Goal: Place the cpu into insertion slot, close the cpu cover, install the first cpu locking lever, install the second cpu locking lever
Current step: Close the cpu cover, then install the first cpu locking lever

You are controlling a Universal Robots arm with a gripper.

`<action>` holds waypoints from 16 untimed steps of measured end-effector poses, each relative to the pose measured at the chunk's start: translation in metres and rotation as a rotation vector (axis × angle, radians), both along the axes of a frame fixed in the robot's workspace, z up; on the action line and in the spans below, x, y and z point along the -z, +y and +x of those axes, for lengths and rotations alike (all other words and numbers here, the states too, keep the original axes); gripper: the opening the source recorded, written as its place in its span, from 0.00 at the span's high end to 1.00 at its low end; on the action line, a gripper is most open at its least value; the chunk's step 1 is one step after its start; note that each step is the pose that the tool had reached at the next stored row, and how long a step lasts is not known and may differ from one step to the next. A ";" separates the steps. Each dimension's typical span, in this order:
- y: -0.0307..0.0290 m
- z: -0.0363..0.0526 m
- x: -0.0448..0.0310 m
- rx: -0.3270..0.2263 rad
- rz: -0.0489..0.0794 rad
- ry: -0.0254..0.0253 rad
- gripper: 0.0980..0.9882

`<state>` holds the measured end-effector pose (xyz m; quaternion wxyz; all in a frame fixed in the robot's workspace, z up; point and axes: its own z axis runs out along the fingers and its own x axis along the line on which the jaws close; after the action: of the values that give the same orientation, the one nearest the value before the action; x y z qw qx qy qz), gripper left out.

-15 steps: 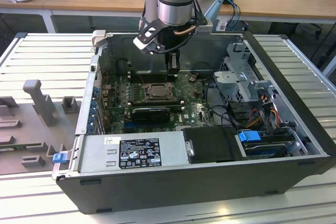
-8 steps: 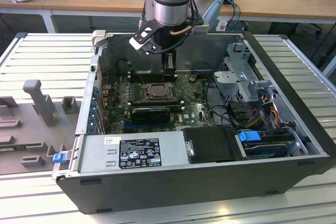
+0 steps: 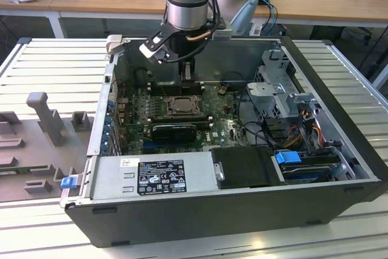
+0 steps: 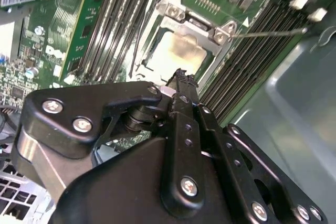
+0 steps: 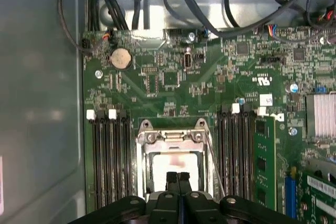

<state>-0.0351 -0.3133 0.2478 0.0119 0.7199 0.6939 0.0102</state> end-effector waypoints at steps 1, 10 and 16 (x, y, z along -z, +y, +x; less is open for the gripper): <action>0.0000 -0.0017 0.0000 0.000 0.000 0.0000 0.99; 0.0000 -0.0125 0.0000 0.000 0.000 0.0000 0.99; 0.0000 -0.0127 -0.0036 0.000 0.000 0.0000 0.99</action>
<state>-0.0478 -0.3133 0.2513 0.0119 0.7199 0.6939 0.0102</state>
